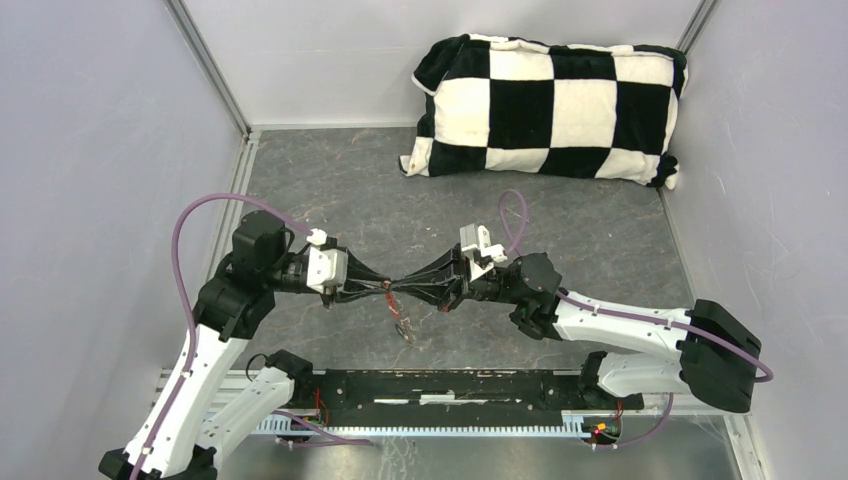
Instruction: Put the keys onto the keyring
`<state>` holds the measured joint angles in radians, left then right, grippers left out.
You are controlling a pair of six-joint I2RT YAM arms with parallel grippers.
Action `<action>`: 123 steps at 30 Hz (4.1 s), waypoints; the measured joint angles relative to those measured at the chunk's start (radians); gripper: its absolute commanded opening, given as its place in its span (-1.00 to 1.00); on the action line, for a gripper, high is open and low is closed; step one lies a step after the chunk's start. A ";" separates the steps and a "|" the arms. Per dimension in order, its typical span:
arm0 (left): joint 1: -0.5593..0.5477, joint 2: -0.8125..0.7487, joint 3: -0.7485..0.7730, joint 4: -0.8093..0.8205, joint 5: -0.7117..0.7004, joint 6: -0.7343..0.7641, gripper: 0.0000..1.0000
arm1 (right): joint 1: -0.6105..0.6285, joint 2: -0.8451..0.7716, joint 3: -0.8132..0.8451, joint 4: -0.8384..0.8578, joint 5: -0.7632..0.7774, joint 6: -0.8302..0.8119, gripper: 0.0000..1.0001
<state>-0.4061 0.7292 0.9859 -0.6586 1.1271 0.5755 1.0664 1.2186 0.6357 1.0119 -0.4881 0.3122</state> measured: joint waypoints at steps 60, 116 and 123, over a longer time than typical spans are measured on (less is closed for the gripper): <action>-0.001 -0.060 -0.064 -0.052 -0.034 -0.004 -0.96 | 0.018 0.019 0.024 -0.107 -0.045 -0.048 -0.38; -0.001 0.043 0.063 -0.517 -0.132 0.817 -0.96 | 0.106 0.064 0.467 -1.065 0.049 -0.597 -0.10; -0.001 0.043 0.068 -0.518 -0.132 0.812 -0.96 | 0.108 0.087 0.471 -1.081 0.056 -0.596 -0.30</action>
<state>-0.4072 0.7723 1.0538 -1.1763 0.9947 1.3872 1.1744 1.3056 1.1065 -0.0696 -0.4324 -0.2836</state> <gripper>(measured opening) 0.043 0.395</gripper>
